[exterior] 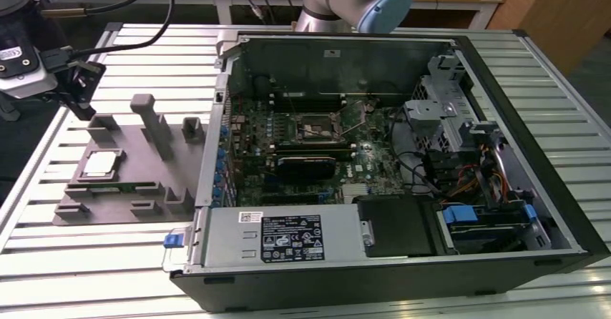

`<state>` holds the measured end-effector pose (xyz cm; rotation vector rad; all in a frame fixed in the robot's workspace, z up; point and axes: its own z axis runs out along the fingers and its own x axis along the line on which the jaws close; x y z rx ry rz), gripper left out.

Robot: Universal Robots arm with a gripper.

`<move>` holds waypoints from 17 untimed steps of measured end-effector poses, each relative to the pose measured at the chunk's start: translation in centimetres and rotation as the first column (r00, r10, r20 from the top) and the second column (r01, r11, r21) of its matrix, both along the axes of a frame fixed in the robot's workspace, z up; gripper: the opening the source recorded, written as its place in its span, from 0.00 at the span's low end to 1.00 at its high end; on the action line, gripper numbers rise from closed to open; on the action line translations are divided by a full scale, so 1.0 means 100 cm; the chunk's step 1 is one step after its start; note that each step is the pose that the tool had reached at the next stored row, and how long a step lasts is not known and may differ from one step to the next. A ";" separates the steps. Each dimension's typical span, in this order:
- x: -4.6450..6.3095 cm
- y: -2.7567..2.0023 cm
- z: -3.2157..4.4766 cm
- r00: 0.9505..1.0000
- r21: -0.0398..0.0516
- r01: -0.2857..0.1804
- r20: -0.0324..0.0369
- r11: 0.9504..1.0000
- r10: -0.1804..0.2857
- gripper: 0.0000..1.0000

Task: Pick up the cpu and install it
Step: 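Pick up the cpu and move it towards the insertion slot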

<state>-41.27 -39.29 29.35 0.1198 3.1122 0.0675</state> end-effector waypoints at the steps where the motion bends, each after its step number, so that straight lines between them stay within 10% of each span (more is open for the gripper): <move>1: 0.000 0.0000 -0.0006 1.000 0.000 0.000 0.000 1.000 0.000 0.11; 17: -0.006 0.0000 -0.0083 1.000 0.000 0.000 0.000 1.000 0.000 0.11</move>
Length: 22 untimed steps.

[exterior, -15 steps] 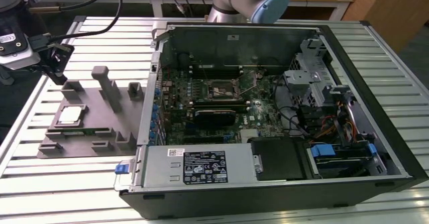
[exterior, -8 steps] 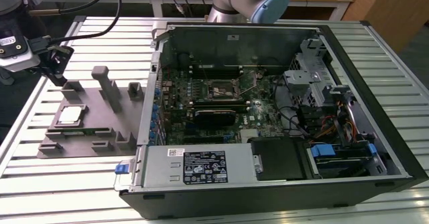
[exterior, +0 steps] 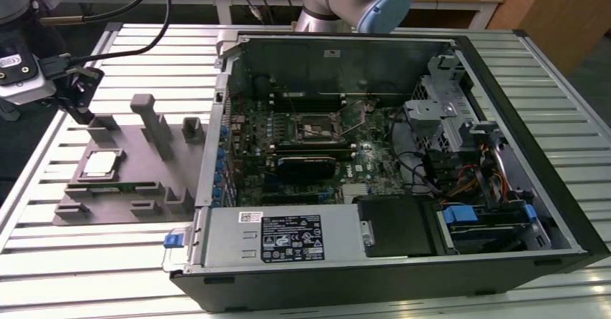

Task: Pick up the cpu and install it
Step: 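Pick up the cpu and move it towards the insertion slot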

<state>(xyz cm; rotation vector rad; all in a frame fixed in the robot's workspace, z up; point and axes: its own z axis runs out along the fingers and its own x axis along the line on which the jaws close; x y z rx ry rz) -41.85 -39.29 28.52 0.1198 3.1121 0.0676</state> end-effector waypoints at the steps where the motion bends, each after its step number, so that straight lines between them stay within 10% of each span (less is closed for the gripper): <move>1: 0.000 0.0000 -0.0004 1.000 0.000 0.000 0.000 1.000 0.000 0.11; 22: -0.006 -0.0002 -0.0156 1.000 0.000 0.000 0.000 1.000 0.000 0.11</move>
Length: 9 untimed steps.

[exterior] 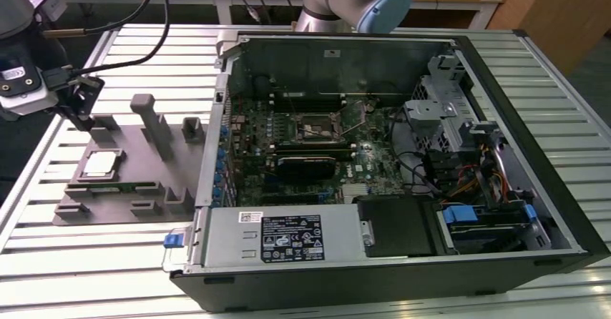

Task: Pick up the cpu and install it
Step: 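Pick up the cpu and move it towards the insertion slot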

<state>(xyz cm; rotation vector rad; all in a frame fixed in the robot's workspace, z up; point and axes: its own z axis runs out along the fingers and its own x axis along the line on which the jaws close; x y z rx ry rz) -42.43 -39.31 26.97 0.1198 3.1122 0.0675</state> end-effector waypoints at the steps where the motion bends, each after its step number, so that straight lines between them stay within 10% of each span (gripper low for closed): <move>1: 0.000 0.0000 -0.0006 1.000 0.000 0.000 0.000 1.000 0.000 0.11; 9: -0.003 0.0000 -0.0062 1.000 0.000 0.000 0.000 1.000 0.000 0.11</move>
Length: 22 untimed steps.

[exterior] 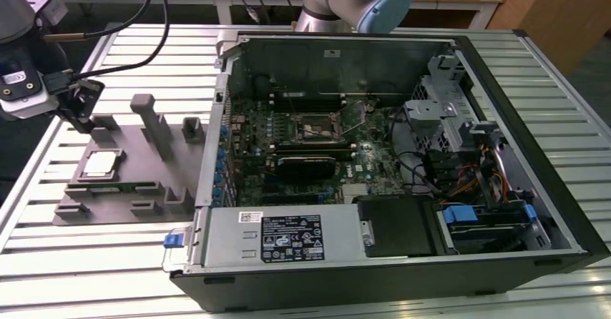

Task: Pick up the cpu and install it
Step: 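Pick up the cpu and move it towards the insertion slot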

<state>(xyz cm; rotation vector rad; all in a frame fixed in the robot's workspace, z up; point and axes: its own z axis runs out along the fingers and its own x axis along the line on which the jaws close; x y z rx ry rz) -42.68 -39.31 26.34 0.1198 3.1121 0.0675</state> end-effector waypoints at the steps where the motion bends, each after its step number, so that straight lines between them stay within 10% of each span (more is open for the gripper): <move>1: 0.000 0.0000 -0.0008 1.000 0.000 0.000 0.000 1.000 0.000 0.11; 22: -0.002 -0.0004 -0.0195 1.000 0.000 0.000 0.000 1.000 0.000 0.11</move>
